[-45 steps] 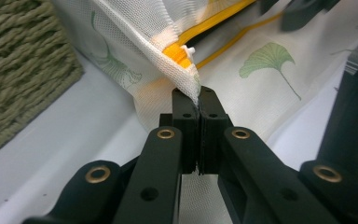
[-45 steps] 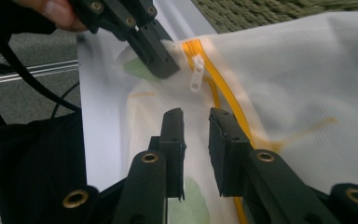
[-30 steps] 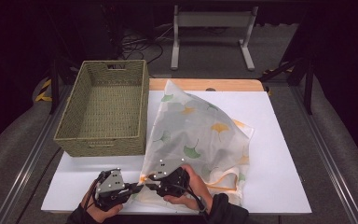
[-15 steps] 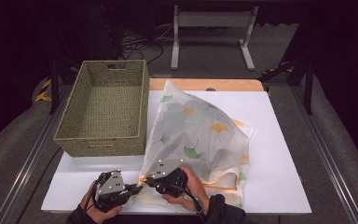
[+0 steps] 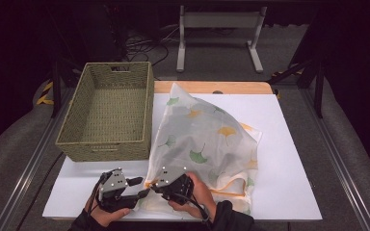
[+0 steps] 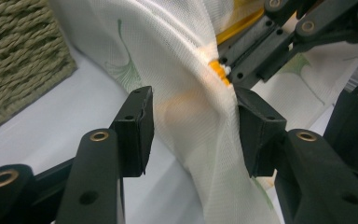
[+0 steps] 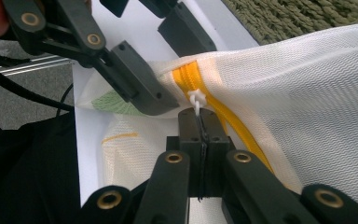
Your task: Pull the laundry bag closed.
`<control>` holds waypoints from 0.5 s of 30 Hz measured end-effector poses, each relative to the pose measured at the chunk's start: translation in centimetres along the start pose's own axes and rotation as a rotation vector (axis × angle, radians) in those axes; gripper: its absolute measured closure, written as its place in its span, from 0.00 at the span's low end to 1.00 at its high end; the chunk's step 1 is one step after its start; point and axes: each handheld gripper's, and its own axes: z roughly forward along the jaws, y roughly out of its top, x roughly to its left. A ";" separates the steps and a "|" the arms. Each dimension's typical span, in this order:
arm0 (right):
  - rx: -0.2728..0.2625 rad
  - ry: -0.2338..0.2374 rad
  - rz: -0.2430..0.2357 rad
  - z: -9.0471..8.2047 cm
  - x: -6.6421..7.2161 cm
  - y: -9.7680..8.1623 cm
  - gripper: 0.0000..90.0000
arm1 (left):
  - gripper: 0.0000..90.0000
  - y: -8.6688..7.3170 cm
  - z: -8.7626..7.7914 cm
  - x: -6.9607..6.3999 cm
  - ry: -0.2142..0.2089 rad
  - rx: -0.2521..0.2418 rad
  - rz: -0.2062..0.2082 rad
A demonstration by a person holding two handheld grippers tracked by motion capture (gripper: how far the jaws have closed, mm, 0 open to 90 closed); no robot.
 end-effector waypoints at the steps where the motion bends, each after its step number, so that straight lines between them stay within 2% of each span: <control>1: 0.003 -0.001 -0.003 0.0 0.0 0.0 1.00 | 0.77 0.1 0.0 -0.1 -0.026 -0.009 0.018; 3: 0.001 -0.002 -0.003 0.0 0.0 0.0 1.00 | 0.91 0.1 -0.1 -0.1 -0.033 -0.012 0.024; 5: 0.002 -0.005 0.000 0.0 0.0 0.0 1.00 | 0.94 0.3 -0.2 -0.4 -0.024 -0.011 0.028; 7: -0.002 -0.002 0.001 0.0 -0.1 0.0 1.00 | 0.96 0.3 -0.6 -0.4 -0.020 -0.033 0.034; 13: -0.021 0.011 0.012 0.0 -0.3 0.6 1.00 | 0.95 0.1 -1.4 0.0 -0.022 -0.096 -0.015; 15: -0.031 0.024 0.022 0.0 -0.6 0.7 1.00 | 0.95 0.1 -1.5 0.0 -0.009 -0.100 -0.003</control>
